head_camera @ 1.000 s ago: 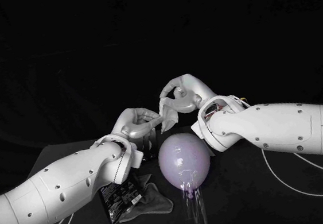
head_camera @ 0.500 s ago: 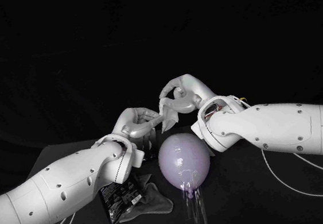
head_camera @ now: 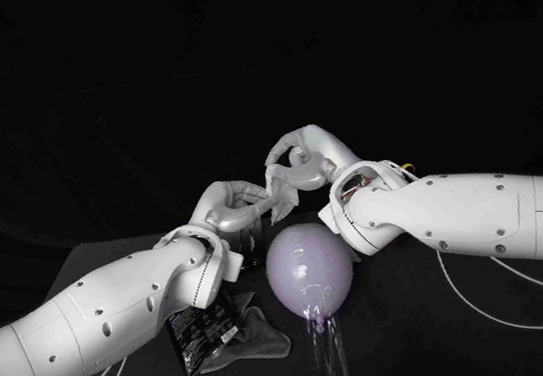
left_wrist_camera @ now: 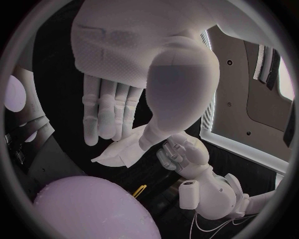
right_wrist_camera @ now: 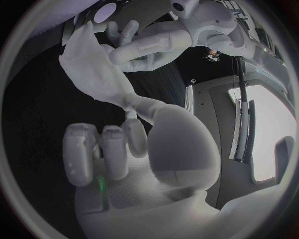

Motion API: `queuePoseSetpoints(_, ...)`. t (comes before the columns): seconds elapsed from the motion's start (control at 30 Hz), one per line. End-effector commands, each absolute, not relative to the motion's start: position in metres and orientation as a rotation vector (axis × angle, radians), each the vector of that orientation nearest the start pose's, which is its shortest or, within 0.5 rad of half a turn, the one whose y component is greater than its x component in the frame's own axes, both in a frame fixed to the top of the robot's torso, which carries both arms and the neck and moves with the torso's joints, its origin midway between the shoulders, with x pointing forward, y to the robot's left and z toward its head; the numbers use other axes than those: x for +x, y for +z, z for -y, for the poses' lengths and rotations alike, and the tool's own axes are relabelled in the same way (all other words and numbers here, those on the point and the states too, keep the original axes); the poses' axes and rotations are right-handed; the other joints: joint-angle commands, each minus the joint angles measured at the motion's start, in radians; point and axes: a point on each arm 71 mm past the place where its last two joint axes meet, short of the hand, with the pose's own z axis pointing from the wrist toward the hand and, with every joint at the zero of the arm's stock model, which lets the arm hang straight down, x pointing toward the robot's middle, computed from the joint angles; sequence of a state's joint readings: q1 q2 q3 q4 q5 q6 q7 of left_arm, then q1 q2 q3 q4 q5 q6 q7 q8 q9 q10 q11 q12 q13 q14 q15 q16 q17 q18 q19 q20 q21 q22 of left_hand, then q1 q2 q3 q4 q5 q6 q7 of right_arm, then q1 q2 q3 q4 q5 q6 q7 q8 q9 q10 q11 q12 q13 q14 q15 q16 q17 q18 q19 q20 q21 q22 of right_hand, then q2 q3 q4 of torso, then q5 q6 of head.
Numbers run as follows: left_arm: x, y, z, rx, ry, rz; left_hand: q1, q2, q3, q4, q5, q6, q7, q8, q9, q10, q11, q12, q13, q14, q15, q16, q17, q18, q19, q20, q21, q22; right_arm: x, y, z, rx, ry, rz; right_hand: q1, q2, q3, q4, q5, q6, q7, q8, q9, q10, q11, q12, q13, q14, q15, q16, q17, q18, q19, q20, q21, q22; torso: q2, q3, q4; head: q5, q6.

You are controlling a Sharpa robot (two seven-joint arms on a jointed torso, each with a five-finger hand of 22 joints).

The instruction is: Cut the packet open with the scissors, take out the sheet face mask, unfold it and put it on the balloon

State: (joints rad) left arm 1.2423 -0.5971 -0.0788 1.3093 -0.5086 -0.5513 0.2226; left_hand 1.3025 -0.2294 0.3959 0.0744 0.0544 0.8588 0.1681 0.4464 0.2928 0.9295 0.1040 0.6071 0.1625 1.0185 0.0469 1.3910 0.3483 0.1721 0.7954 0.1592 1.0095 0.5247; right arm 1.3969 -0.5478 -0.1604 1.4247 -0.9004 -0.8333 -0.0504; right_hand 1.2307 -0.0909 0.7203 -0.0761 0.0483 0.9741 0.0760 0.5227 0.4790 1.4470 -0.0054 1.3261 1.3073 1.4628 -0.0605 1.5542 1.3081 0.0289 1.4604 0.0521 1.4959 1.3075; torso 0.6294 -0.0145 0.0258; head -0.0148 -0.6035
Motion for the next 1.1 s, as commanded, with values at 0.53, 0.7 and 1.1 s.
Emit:
queuePoseSetpoints(0.53,0.5295,-0.1764,-0.1486,-0.648,-1.183,-1.458,0.105,0.098,0.072,-0.014,-0.005,0.046,-0.02,0.012,-0.006,0.03,-0.015,0.007,-0.001,0.028,-0.016,0.017,0.049,0.012,0.015,0.0,0.003,0.004,0.5157,-0.1107,0.103,0.332,0.943,-1.294,0.003,0.011,0.008,0.001,0.003,0.009,-0.002,0.007,0.001,0.007,0.002,0.002,0.056,0.103,-0.003,0.004,0.245,-0.012,0.074,-0.005,0.004,0.241,-0.001,0.0002,-0.0006,0.0,0.0)
queuePoseSetpoints(0.7,0.5296,-0.1759,-0.1496,-0.649,-1.186,-1.45,0.136,0.143,0.121,-0.031,-0.005,0.071,-0.023,0.021,-0.008,0.046,-0.022,0.003,-0.006,0.04,-0.023,0.019,0.063,0.012,0.016,-0.012,0.032,0.023,0.5165,-0.111,0.1043,0.332,0.938,-1.296,0.003,0.011,0.008,0.0,0.003,0.009,-0.002,0.007,0.001,0.007,0.002,0.002,0.057,0.103,-0.004,0.004,0.245,-0.012,0.074,-0.005,0.004,0.241,0.0,-0.0001,0.0,-0.001,0.001)
queuePoseSetpoints(1.1,0.5288,-0.1754,-0.1521,-0.652,-1.203,-1.446,0.132,0.166,0.176,-0.039,-0.005,0.07,-0.022,0.022,-0.011,0.057,-0.021,-0.009,-0.013,0.04,-0.023,0.013,0.056,0.011,0.0,-0.022,0.066,0.048,0.5204,-0.1123,0.1087,0.334,0.918,-1.311,0.003,0.011,0.008,0.0,0.003,0.009,-0.002,0.007,0.001,0.007,0.002,0.002,0.057,0.103,-0.004,0.004,0.245,-0.012,0.074,-0.005,0.004,0.241,0.0,-0.0008,0.0005,-0.002,-0.001)
